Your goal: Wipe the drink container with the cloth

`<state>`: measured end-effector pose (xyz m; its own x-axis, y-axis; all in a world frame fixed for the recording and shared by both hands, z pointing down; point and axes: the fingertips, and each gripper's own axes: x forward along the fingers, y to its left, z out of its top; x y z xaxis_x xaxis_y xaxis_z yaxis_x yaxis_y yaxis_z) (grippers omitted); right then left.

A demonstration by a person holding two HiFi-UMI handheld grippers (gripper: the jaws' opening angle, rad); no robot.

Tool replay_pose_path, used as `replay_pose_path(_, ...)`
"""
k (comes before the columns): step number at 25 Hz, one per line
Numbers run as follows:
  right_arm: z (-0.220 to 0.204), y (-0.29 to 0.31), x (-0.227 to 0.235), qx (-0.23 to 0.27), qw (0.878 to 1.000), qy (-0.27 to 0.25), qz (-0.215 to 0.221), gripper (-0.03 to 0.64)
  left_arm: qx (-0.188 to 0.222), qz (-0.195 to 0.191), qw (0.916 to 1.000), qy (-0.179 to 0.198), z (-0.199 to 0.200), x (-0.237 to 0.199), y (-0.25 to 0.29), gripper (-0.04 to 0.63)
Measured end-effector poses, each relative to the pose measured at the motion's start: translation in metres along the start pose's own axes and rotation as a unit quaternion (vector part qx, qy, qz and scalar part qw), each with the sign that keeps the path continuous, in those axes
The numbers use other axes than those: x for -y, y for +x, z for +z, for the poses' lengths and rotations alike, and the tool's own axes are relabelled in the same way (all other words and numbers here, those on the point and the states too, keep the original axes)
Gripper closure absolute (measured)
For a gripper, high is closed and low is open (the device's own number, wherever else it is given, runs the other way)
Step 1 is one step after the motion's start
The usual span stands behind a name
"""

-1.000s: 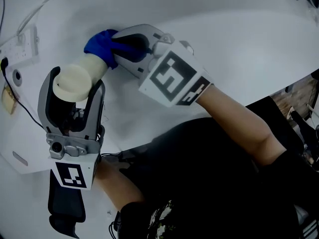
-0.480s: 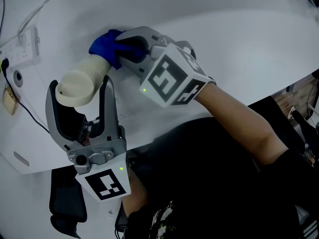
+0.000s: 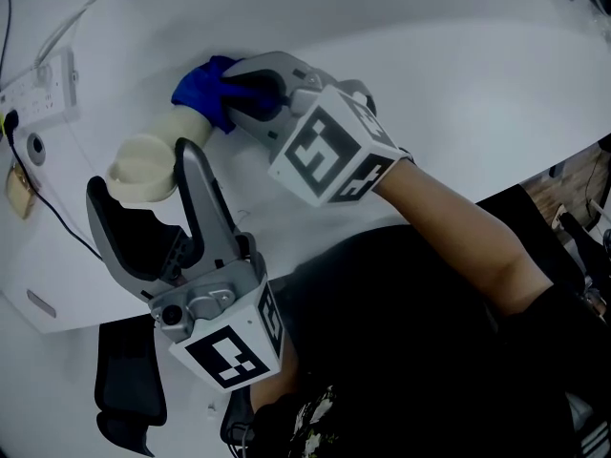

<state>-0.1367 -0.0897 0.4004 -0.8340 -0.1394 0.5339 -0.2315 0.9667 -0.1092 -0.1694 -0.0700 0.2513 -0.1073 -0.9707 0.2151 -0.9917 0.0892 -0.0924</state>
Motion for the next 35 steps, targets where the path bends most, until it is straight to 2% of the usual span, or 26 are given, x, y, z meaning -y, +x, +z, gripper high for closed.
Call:
replay_pose_path(6, 0.001, 0.003, 0.000, 0.003, 1.000, -0.003, -0.004, 0.561, -0.013, 0.025, 0.9994, -0.021, -0.005, -0.002, 0.011, 0.284)
replay_pose_path(8, 0.000, 0.002, 0.000, 0.003, 1.000, -0.001, -0.004, 0.561, -0.011, 0.020, 0.9995, -0.019, -0.004, -0.001, 0.014, 0.307)
replay_pose_path(11, 0.007, -0.007, 0.000, 0.014, 1.000, 0.001, -0.012, 0.560, -0.002, -0.019, 0.9998, -0.011, -0.003, 0.002, 0.012, 0.308)
replay_pose_path(13, 0.021, -0.021, 0.003, 0.037, 0.999, 0.000, -0.027, 0.558, 0.016, -0.073, 0.9972, -0.003, -0.002, 0.007, 0.011, 0.308)
replay_pose_path(15, 0.039, -0.038, 0.006, 0.062, 0.998, -0.003, -0.034, 0.558, 0.028, -0.146, 0.9887, 0.016, -0.002, 0.014, 0.007, 0.308)
replay_pose_path(16, 0.049, -0.046, 0.007, 0.074, 0.997, -0.004, -0.035, 0.558, 0.031, -0.186, 0.9816, 0.028, -0.002, 0.018, 0.006, 0.308)
replay_pose_path(19, 0.078, -0.074, 0.014, 0.122, 0.991, 0.027, -0.038, 0.560, 0.034, -0.291, 0.9542, 0.063, -0.002, 0.030, 0.004, 0.308)
replay_pose_path(21, 0.099, -0.093, 0.016, 0.167, 0.983, 0.065, -0.035, 0.558, 0.030, -0.336, 0.9387, 0.072, -0.002, 0.033, 0.005, 0.308)
replay_pose_path(23, 0.120, -0.105, 0.010, 0.209, 0.976, 0.065, -0.013, 0.560, 0.027, -0.365, 0.9278, 0.074, -0.002, 0.035, 0.004, 0.308)
replay_pose_path(26, 0.130, -0.100, -0.002, 0.237, 0.970, 0.050, 0.027, 0.560, 0.029, -0.379, 0.9226, 0.067, -0.001, 0.035, 0.005, 0.310)
replay_pose_path(29, 0.114, -0.084, -0.004, 0.228, 0.969, 0.088, 0.043, 0.560, 0.031, -0.375, 0.9246, 0.061, 0.000, 0.035, 0.007, 0.310)
replay_pose_path(31, 0.097, -0.071, 0.002, 0.208, 0.973, 0.097, 0.038, 0.560, 0.033, -0.373, 0.9256, 0.057, 0.001, 0.035, 0.007, 0.310)
replay_pose_path(35, 0.056, -0.040, 0.009, 0.136, 0.986, 0.099, 0.005, 0.562, 0.036, -0.369, 0.9275, 0.050, 0.000, 0.034, 0.008, 0.308)
